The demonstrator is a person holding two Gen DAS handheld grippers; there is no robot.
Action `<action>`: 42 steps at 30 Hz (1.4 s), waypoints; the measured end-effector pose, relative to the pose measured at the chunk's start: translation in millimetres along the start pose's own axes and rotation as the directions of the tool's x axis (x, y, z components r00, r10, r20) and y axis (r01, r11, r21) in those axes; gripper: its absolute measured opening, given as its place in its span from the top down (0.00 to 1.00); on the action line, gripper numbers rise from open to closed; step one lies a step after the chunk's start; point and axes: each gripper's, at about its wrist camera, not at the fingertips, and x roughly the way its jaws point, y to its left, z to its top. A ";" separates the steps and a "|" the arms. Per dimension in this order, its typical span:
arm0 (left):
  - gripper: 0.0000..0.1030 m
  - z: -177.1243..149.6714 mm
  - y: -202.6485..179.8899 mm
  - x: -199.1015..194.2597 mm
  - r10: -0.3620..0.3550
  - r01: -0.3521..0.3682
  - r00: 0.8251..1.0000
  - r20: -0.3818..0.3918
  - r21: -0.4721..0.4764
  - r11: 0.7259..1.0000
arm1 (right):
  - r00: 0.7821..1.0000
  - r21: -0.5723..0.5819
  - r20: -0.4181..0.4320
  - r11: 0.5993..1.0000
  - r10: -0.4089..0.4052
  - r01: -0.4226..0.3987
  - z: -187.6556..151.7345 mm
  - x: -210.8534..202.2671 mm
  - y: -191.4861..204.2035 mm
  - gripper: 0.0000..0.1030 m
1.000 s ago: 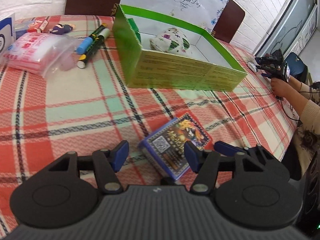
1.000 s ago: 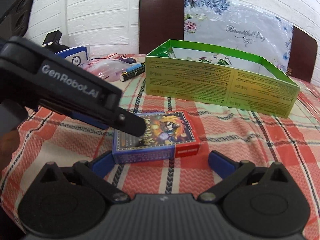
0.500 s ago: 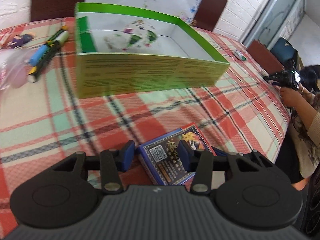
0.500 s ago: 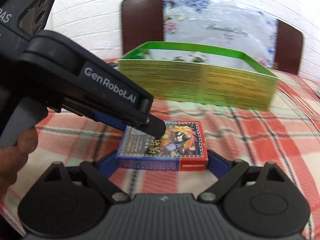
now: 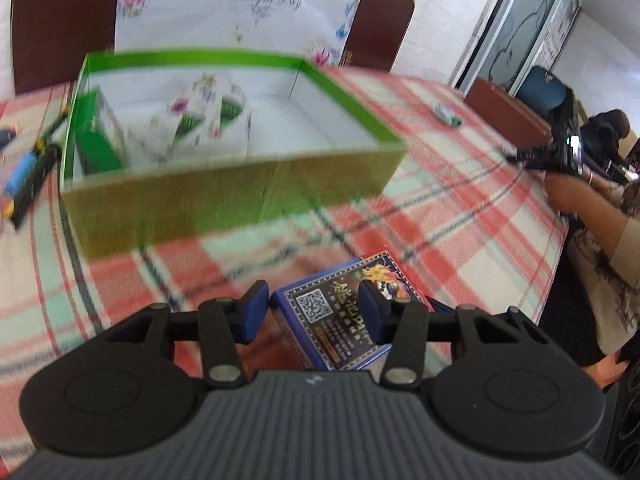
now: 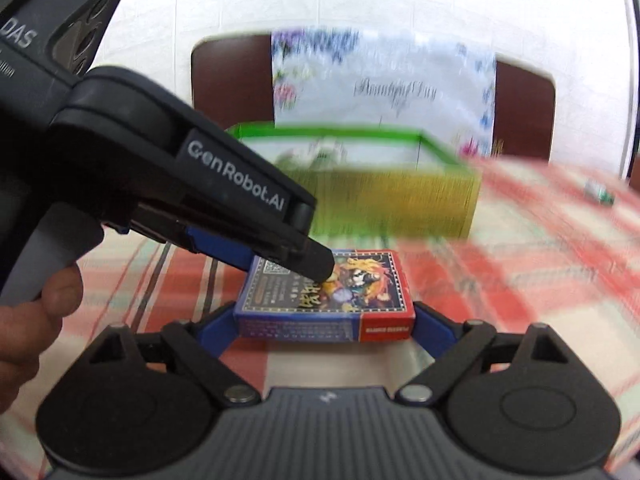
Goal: Organize objects
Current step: 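Grasp the playing-card box with the left tool and drop it into the green box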
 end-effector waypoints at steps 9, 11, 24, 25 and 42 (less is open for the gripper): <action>0.54 84.2 -0.2 23.9 0.037 -0.043 0.992 0.122 0.048 0.998 | 0.990 -0.038 0.133 0.999 -0.034 0.039 71.9 55.8 -38.4 0.10; 0.56 96.5 2.3 34.3 0.032 -0.038 0.993 0.113 0.053 0.998 | 0.991 -0.007 0.126 0.999 -0.041 0.042 82.1 74.1 -50.2 0.10; 0.56 88.2 16.7 48.2 0.165 -0.171 0.981 0.099 0.048 0.984 | 0.992 0.040 0.105 0.997 -0.064 0.060 74.1 98.8 -56.9 0.06; 0.56 83.3 15.6 42.9 0.170 -0.176 0.980 0.103 0.051 0.983 | 0.991 0.046 0.114 0.997 -0.067 0.062 71.6 92.6 -55.4 0.06; 0.53 14.8 17.3 -16.3 0.282 -0.291 0.951 0.127 0.059 0.955 | 1.000 0.073 -0.010 0.997 -0.028 0.029 32.0 24.9 -11.9 0.06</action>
